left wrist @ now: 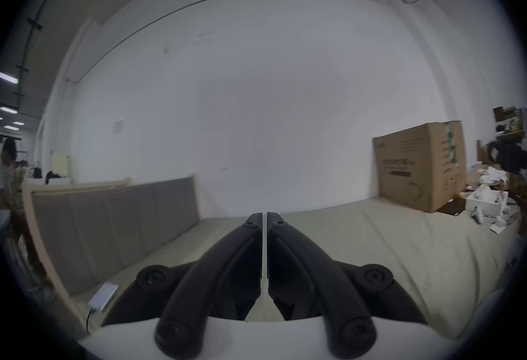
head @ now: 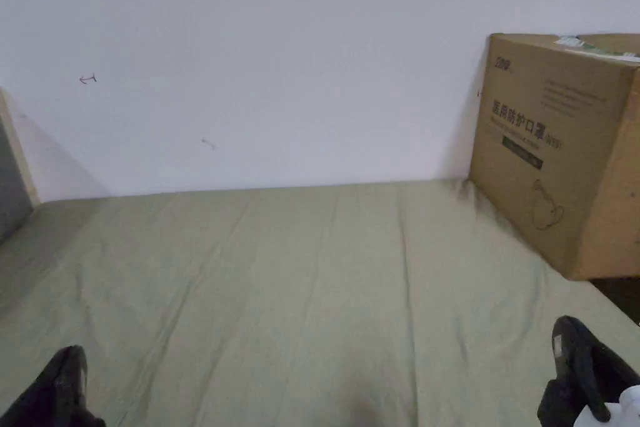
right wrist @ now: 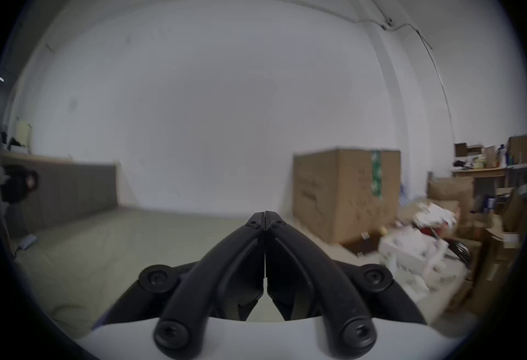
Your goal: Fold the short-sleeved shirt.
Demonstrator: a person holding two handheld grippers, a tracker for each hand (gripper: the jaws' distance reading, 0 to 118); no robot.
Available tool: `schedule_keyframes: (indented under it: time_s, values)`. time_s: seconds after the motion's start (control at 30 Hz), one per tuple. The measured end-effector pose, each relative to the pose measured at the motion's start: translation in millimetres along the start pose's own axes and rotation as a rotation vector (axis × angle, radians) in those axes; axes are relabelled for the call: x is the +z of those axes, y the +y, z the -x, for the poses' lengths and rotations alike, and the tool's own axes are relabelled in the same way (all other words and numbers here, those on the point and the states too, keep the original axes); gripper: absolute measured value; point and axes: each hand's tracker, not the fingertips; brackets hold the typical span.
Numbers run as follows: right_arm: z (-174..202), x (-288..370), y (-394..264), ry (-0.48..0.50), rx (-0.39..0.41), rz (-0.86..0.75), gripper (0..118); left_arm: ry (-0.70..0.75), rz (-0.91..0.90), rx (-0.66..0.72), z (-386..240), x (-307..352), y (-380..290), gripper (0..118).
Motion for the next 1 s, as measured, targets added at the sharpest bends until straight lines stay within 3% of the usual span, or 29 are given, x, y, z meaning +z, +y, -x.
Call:
schedule_keyframes:
  time_s: [0.07, 0.1, 0.2, 0.33, 0.4, 0.43, 0.5, 0.53, 0.6, 0.67, 0.77, 0.87, 0.9, 0.93, 0.97, 1.0]
  values:
    - [-10, 0, -9, 0.056, -0.129, 0.037, 0, -0.052, 0.065, 0.02, 3, 1, -9, 3]
    - [-12, 4, -11, 0.038, -0.143, 0.008, 0, -0.066, 0.082, 0.002, 3, 0, -11, 3]
    - [-14, 6, -6, 0.006, -0.056, 0.001, 0, -0.075, 0.066, -0.031, 2, -1, -11, 3]
    - [-14, 7, 9, 0.027, -0.083, 0.0, 0, -0.09, 0.081, -0.033, 3, -12, 0, 3]
    - [-5, -3, 12, 0.194, -0.089, 0.089, 0, -0.176, 0.157, 0.002, 10, -23, 6, 3]
    - [4, -16, 9, 0.343, -0.085, 0.216, 0, -0.211, 0.211, 0.025, 14, -31, 6, 3]
    - [28, -51, -12, 0.621, -0.056, 0.582, 0, -0.283, 0.335, 0.102, 23, -44, 1, 3]
    - [46, -71, -32, 0.692, -0.009, 0.797, 0, -0.319, 0.417, 0.16, 29, -50, -4, 3]
    - [76, -90, -77, 0.68, 0.111, 1.016, 0, -0.416, 0.574, 0.349, 42, -64, -24, 3]
    - [98, -98, -117, 0.686, 0.208, 1.024, 0, -0.512, 0.738, 0.516, 53, -77, -51, 3]
    - [125, -119, -163, 0.626, 0.336, 1.128, 0, -0.519, 0.875, 0.591, 63, -87, -85, 3]
    - [134, -132, -172, 0.614, 0.268, 1.165, 0, -0.529, 0.933, 0.625, 71, -100, -115, 4]
    - [139, -134, -168, 0.606, 0.279, 1.185, 0, -0.588, 0.977, 0.681, 72, -107, -127, 10]
    - [142, -135, -165, 0.607, 0.331, 1.208, 0, -0.63, 1.01, 0.728, 71, -112, -138, 25]
    - [143, -133, -162, 0.633, 0.381, 1.194, 0, -0.672, 1.05, 0.777, 69, -120, -152, 51]
    - [143, -133, -163, 0.654, 0.41, 1.181, 0, -0.7, 1.081, 0.813, 66, -128, -164, 91]
